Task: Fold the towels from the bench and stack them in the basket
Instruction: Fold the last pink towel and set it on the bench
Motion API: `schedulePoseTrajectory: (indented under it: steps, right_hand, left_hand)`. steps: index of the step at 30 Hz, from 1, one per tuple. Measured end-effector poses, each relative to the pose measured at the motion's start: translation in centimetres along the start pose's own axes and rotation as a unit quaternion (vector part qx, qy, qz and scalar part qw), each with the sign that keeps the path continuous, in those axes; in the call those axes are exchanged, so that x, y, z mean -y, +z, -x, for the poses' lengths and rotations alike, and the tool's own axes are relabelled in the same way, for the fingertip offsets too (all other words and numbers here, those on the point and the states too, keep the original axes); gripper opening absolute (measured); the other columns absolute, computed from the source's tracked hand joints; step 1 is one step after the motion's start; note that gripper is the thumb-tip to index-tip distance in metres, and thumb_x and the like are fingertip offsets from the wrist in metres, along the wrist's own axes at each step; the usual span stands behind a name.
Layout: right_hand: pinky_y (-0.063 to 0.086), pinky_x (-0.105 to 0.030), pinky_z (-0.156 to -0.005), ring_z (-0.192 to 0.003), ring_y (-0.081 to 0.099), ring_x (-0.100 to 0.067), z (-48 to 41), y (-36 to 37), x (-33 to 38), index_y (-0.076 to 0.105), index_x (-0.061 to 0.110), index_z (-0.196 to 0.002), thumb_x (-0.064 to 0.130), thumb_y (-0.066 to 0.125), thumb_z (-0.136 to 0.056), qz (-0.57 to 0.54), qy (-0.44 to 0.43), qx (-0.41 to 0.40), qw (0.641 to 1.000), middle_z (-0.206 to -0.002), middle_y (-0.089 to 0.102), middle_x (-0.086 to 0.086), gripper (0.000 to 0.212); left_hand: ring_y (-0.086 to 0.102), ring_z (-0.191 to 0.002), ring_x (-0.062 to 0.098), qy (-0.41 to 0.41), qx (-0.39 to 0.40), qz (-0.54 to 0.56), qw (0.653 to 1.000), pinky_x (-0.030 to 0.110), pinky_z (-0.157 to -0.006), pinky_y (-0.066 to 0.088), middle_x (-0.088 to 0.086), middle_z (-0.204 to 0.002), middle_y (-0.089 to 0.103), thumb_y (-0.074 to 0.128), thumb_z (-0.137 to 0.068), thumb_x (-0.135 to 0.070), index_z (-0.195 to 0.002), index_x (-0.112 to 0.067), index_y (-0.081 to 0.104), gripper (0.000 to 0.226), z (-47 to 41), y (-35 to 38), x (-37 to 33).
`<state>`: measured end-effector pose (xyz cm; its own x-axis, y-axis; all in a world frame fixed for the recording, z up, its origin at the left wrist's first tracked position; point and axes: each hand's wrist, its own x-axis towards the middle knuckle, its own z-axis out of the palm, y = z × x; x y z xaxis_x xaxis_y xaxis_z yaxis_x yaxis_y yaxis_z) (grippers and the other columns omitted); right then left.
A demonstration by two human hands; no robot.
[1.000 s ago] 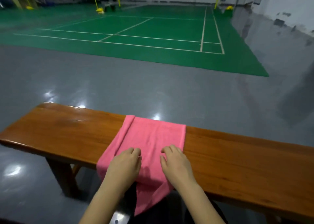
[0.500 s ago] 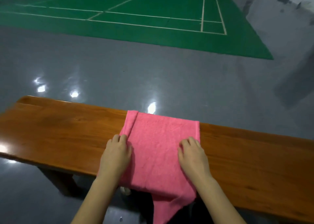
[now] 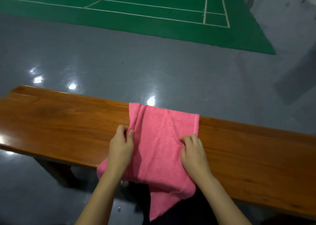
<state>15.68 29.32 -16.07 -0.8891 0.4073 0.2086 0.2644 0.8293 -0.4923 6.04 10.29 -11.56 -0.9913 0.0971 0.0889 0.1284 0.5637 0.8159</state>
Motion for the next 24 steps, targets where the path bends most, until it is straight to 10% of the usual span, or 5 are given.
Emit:
schedulePoseTrajectory:
  steps: [5,10,15,18,24]
  right_hand:
    - [0.026,-0.026,-0.112,-0.127,0.039,-0.022,-1.0,-3.7,3.1,0.043,0.032,-0.135,0.002,0.037,-0.084,-0.116,-0.119,0.057,0.984,-0.137,0.044,-0.007,0.059]
    - [0.019,-0.037,-0.116,-0.143,0.022,-0.029,-1.6,-5.6,2.7,0.064,0.015,-0.108,0.02,0.035,-0.073,-0.022,-0.218,0.155,0.963,-0.146,0.042,-0.007,0.046]
    - [0.044,-0.037,-0.095,-0.092,0.06,-0.029,-0.2,-7.5,2.7,0.047,0.019,-0.066,0.039,0.044,-0.075,0.013,-0.21,0.18,0.961,-0.08,0.061,-0.006,0.022]
    - [0.032,-0.031,-0.059,-0.064,0.053,-0.025,0.7,-9.2,3.0,0.037,0.021,-0.054,0.036,0.048,-0.075,-0.03,-0.095,0.136,0.986,-0.058,0.056,-0.002,0.028]
    - [0.019,-0.024,-0.047,-0.045,0.025,-0.004,4.2,-13.6,1.3,0.031,0.021,-0.05,0.015,0.065,-0.087,-0.228,0.032,0.136,0.963,-0.044,0.024,0.011,0.05]
  left_hand:
    - [0.062,-0.087,0.029,0.093,0.169,0.058,0.979,0.028,-0.068,0.037,0.009,-0.089,0.065,0.052,-0.096,-0.015,-0.107,-0.011,0.054,0.012,3.7,2.4,-5.3]
    - [0.059,-0.074,0.011,0.094,0.208,0.046,0.973,0.032,-0.071,0.044,0.0,-0.081,0.067,0.062,-0.09,-0.019,-0.091,-0.016,0.058,0.005,5.7,2.8,-5.3]
    - [0.056,-0.068,0.005,0.137,0.201,-0.002,0.97,0.021,-0.065,0.041,-0.005,-0.073,0.064,0.065,-0.082,-0.015,-0.08,-0.017,0.064,0.002,6.0,0.8,-4.5]
    - [0.061,-0.076,0.015,0.168,0.169,-0.04,0.97,0.025,-0.07,0.043,0.0,-0.081,0.068,0.057,-0.079,-0.016,-0.086,-0.01,0.068,0.014,6.0,0.1,-4.9]
    - [0.056,-0.075,-0.003,0.187,0.128,0.026,0.974,0.01,-0.069,0.04,-0.011,-0.079,0.064,0.061,-0.09,-0.01,-0.089,-0.017,0.067,0.01,7.6,-0.1,-8.0]
